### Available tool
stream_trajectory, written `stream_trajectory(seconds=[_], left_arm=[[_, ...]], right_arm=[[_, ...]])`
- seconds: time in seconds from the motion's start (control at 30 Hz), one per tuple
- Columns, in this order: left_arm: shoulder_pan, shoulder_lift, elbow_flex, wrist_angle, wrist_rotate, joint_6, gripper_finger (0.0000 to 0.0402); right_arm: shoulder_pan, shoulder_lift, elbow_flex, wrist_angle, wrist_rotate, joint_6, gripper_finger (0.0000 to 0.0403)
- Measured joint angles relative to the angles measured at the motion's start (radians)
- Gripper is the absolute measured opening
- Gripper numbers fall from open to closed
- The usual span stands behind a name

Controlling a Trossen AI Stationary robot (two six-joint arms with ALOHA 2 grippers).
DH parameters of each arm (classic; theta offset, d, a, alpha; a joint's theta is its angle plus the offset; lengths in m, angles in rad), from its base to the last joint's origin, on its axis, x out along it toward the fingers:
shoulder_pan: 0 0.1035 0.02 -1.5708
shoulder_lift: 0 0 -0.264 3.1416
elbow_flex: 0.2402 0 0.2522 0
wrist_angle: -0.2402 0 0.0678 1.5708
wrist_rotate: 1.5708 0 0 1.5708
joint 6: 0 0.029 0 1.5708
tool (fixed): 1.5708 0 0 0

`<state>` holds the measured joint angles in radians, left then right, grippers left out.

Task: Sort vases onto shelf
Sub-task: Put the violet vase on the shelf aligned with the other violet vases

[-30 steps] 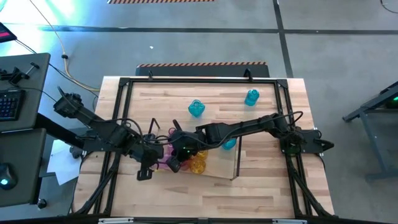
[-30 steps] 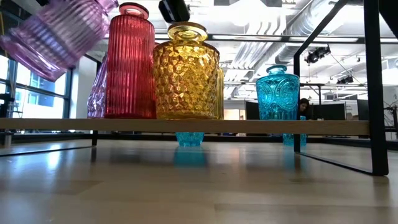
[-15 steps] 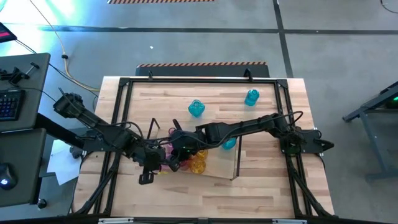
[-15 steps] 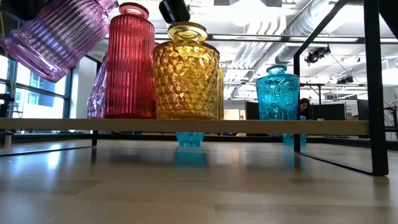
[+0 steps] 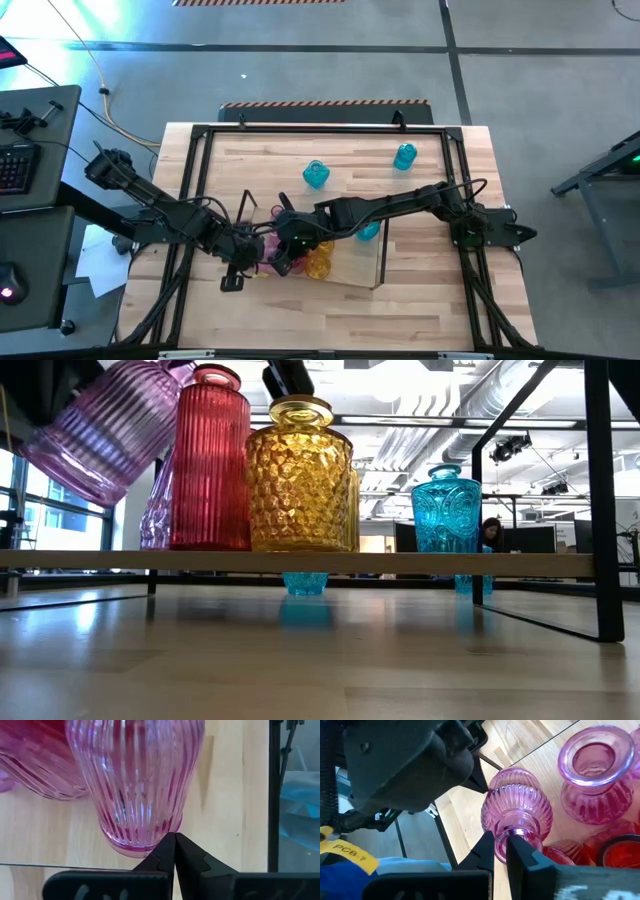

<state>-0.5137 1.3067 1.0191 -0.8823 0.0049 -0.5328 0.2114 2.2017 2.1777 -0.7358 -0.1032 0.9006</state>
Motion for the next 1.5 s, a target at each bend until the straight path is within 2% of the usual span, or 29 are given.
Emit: stream_trajectory(seconds=[0.47, 0.8, 1.5], left_arm=[[0.005, 0.0, -0.022, 0.02, -0.023, 0.018, 0.0], [0.005, 0.0, -0.024, 0.035, -0.023, 0.02, 0.0], [0.005, 0.002, -0.024, 0.048, -0.015, 0.056, 0.0]], right_arm=[[-0.004, 0.0, 0.0, 0.0, -0.006, -0.011, 0.0001], [-0.005, 0.0, 0.0, 0.017, -0.016, -0.011, 0.0019], [-0.017, 0.022, 0.0, 0.071, -0.106, -0.001, 0.0021]])
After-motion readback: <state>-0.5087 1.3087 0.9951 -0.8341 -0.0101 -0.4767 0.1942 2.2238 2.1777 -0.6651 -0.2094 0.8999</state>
